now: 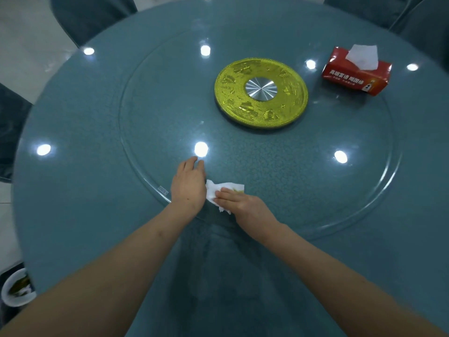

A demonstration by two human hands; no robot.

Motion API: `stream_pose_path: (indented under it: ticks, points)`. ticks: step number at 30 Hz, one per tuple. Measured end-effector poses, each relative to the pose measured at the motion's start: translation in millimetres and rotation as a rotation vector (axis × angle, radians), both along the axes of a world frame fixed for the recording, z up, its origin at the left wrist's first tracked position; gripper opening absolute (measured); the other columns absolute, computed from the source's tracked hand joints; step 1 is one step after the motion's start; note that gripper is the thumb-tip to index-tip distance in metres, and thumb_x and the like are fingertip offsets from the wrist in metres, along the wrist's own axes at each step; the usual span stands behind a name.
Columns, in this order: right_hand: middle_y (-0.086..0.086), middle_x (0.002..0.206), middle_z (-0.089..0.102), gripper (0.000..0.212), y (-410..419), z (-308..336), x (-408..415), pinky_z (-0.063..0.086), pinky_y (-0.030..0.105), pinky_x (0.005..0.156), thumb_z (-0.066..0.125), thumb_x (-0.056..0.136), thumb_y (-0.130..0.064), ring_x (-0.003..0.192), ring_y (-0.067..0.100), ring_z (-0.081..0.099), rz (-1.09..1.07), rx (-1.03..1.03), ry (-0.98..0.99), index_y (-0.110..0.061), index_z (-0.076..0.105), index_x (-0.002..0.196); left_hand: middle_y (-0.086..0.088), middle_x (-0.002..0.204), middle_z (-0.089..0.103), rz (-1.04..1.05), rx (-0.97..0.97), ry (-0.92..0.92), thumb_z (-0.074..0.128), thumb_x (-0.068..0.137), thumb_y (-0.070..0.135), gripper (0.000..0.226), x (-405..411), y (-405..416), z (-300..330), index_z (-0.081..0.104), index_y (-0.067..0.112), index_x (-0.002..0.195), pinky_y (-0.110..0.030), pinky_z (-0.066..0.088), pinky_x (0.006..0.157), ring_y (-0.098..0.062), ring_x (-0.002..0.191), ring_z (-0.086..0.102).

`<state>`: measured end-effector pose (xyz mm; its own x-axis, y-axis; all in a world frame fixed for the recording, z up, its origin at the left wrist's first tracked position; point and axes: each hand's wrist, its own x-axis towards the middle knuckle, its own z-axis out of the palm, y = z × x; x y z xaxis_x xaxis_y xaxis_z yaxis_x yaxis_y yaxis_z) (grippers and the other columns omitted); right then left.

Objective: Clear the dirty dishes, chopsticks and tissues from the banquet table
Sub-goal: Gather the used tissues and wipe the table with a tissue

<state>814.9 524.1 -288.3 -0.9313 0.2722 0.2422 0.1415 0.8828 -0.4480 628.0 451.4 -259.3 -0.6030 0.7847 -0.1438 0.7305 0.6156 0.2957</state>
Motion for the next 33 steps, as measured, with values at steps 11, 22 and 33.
stream_pose_path:
  ticks: [11, 22, 33]
  points:
    - [0.008, 0.133, 0.068, 0.065, 127, -1, -34, 0.045, 0.041, 0.112, 0.051, 0.074, 0.024, 0.127, 0.026, 0.062, -0.268, -0.054, -0.032, -0.010, 0.073, 0.125, -0.009, 0.163, 0.027, -0.030, -0.111, 0.038, 0.039, 0.108, 0.041, 0.060, -12, 4, 8, 0.031, 0.005, 0.156, -0.040, 0.027, 0.121, -0.028, 0.148, 0.024]
    - [0.015, 0.140, 0.062, 0.060, 156, 3, -88, 0.036, 0.034, 0.114, 0.049, 0.079, 0.023, 0.130, 0.032, 0.060, -0.337, -0.078, -0.060, -0.004, 0.070, 0.128, -0.009, 0.165, 0.023, -0.003, -0.163, 0.028, 0.047, 0.102, 0.054, 0.076, -77, 14, 6, 0.027, 0.006, 0.157, -0.047, 0.023, 0.124, -0.027, 0.154, 0.016]
    - [0.002, 0.134, 0.068, 0.052, 53, -8, -42, 0.058, 0.047, 0.094, 0.050, 0.087, 0.008, 0.124, 0.023, 0.065, -0.128, -0.058, 0.015, -0.018, 0.073, 0.126, -0.009, 0.156, 0.039, -0.005, -0.102, 0.087, 0.048, 0.105, 0.031, 0.043, -56, 8, 13, 0.051, 0.016, 0.145, -0.047, 0.041, 0.107, -0.033, 0.141, 0.034]
